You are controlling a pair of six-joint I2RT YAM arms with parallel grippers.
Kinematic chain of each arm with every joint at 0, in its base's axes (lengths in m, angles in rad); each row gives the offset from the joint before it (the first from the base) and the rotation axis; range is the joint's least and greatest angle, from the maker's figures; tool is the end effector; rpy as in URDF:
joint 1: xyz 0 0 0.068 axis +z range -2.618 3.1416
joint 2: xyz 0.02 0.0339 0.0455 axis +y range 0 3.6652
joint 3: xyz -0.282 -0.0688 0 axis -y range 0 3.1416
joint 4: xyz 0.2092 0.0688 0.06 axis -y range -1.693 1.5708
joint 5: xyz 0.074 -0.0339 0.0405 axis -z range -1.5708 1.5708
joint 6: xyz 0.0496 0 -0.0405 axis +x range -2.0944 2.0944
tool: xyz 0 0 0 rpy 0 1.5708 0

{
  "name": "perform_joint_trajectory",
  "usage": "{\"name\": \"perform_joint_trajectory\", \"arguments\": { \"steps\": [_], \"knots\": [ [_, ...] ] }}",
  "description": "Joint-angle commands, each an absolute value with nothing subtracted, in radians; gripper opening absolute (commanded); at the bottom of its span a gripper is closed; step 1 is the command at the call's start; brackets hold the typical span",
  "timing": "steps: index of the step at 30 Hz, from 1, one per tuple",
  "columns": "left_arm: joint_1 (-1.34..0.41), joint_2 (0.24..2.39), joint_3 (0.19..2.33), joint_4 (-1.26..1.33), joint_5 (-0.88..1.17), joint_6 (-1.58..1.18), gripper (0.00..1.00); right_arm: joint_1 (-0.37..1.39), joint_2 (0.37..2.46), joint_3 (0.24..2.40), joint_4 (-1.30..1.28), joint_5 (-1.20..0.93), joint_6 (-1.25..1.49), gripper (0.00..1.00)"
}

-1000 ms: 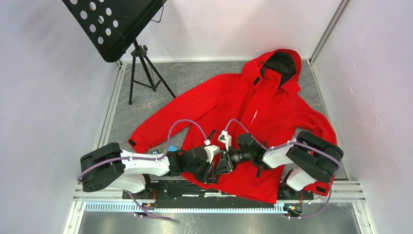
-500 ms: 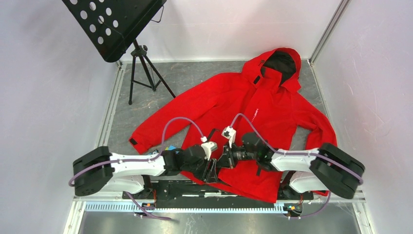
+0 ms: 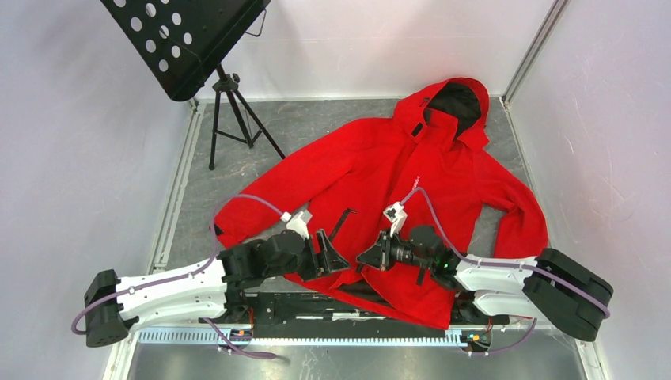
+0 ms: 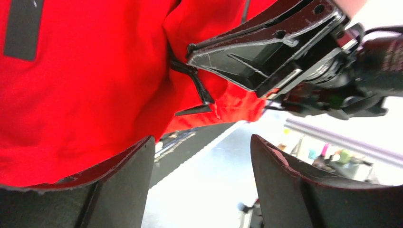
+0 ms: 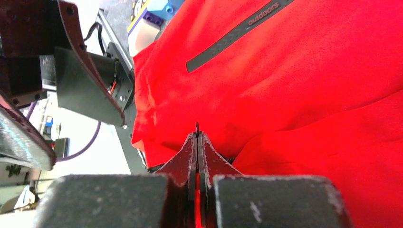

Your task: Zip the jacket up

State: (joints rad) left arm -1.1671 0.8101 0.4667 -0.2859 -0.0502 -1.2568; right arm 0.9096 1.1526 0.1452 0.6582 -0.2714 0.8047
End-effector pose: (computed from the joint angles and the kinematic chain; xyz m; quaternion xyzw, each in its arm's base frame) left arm 0.0583 -0.1302 0.2311 -0.0513 0.8895 -0.4167 0.1802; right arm 0.1015 0.1521 0.1847 -0.1200 0.8065 0.5021 0.2882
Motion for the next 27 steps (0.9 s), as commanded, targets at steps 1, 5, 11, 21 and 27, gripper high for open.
{"name": "perform_joint_trajectory", "arguments": {
  "steps": [1,5,11,21,27],
  "knots": [
    [-1.164,0.772,0.482,-0.304,-0.082,-1.573,0.78,0.907,1.119,0.137,0.72,-0.165,0.838,0.0],
    [-1.164,0.79,0.455,-0.171,-0.029,-1.724,0.72,0.909,1.103,0.139,0.724,-0.139,0.839,0.0],
    [-1.168,0.814,0.406,-0.105,-0.077,-1.944,0.66,0.91,1.08,0.137,0.726,-0.119,0.827,0.0],
    [-1.191,0.994,0.384,0.118,-0.104,-2.093,0.54,0.932,1.06,0.13,0.727,-0.094,0.813,0.0],
    [-1.191,1.02,0.393,0.107,-0.138,-2.106,0.38,0.949,1.06,0.134,0.719,-0.087,0.806,0.01]
  ]
}}
